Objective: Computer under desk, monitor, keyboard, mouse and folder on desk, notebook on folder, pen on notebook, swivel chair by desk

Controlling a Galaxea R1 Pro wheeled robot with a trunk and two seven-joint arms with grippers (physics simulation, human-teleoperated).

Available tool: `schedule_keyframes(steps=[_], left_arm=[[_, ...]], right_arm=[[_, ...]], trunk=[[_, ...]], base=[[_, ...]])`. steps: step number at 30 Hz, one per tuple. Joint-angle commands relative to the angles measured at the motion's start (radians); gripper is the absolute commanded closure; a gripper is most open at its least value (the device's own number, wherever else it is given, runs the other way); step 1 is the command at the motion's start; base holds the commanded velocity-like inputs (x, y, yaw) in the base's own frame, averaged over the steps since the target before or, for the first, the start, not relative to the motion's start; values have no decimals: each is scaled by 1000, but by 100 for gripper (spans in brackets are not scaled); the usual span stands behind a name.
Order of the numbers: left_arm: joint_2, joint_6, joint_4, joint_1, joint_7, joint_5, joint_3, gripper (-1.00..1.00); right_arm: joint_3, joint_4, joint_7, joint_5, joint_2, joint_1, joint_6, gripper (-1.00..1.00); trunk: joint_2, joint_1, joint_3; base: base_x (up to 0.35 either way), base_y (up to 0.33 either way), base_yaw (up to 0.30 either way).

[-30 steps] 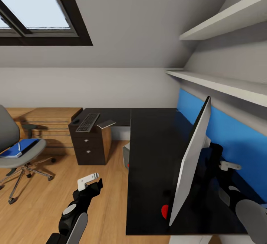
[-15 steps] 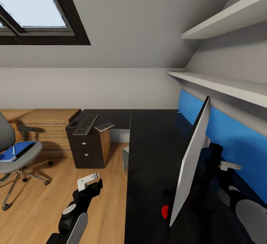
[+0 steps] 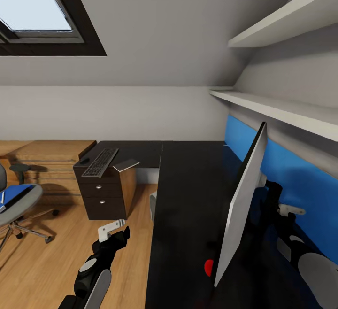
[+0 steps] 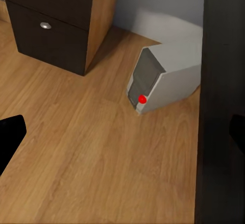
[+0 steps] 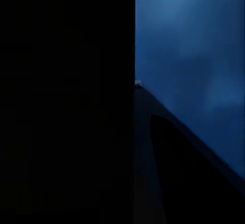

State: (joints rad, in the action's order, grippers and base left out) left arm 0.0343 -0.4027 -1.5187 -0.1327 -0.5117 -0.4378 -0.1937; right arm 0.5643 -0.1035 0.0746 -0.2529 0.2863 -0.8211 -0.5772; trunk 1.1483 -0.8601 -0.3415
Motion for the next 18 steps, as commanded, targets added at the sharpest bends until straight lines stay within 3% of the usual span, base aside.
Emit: schedule_keyframes(steps=[1,18], left_arm=[[0,-3,-2,-1,-8,-9,-1,-100],[1,-4,-2,-1,-8,-9,-1,-100]], right_arm=[[-12,-1,7,10,1,-1,-3,100],[-13,-1,7,10,1,-1,-3,100]], trunk=[[1,0,-1],[1,0,-1]], base=[[4,-4,0],[0,0,-5]])
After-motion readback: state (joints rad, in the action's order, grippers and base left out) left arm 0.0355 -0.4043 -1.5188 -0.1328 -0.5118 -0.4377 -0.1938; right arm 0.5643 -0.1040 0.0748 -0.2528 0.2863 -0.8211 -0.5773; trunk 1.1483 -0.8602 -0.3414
